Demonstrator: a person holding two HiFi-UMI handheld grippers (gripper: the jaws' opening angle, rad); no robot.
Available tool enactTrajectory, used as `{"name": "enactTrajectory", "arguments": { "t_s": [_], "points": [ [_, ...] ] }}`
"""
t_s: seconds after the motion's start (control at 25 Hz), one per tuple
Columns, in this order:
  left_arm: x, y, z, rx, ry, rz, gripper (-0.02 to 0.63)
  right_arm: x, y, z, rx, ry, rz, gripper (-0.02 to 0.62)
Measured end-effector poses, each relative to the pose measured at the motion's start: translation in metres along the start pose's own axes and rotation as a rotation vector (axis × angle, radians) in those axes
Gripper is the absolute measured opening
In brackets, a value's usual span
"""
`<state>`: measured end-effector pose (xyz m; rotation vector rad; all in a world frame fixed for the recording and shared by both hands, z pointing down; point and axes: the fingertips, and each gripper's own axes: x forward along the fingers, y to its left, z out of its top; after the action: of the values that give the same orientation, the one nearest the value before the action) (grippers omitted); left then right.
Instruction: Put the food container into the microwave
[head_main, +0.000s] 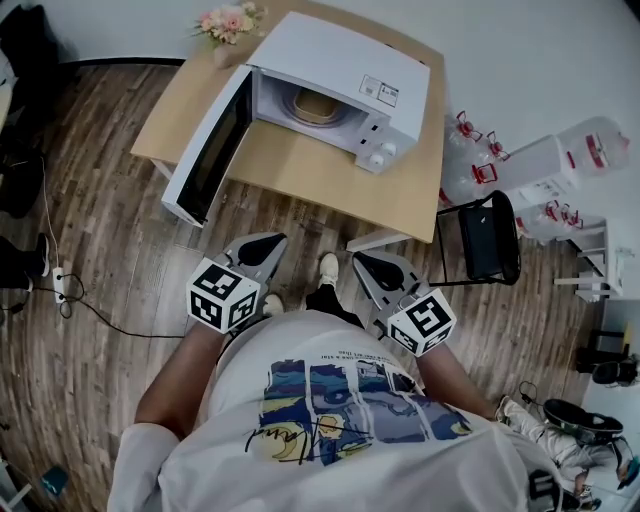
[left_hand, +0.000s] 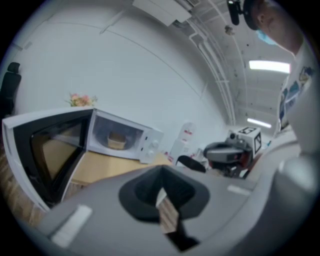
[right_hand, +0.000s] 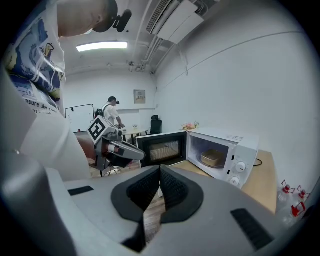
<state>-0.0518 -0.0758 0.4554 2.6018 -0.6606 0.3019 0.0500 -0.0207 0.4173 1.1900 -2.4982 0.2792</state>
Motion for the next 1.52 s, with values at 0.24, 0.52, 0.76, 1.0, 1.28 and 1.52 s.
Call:
{"name": "enactTrajectory", "arguments": {
  "t_s": [0.24,0.52,0.76,1.0,1.28,1.52],
  "points": [
    [-0.008,0.002,0.002,0.026,-0.004,0.003,0.008,0.005,0.006,0.001,-0.003,0.003,0.006,0.009],
    [-0.014,0.0,-0.001,0.047,-0.001,0.004,0.008,0.006,0.011,0.002,-0.011,0.001,0.009,0.009],
    [-0.016,0.004,-0.004,0.038,0.001,0.018,0.008,0.005,0.014,0.003,-0.02,-0.005,0.01,0.009],
    [-0.019,0.005,-0.008,0.033,0.007,0.031,0.008,0.0,0.015,0.001,-0.016,-0.005,-0.002,0.008],
    [-0.011,0.002,-0.015,0.024,0.026,0.028,0.008,-0.003,0.011,-0.002,-0.01,-0.01,-0.01,0.008],
    [0.002,0.001,-0.014,0.022,0.042,0.024,0.008,-0.007,0.001,-0.006,0.007,-0.012,-0.024,0.008]
  ]
}}
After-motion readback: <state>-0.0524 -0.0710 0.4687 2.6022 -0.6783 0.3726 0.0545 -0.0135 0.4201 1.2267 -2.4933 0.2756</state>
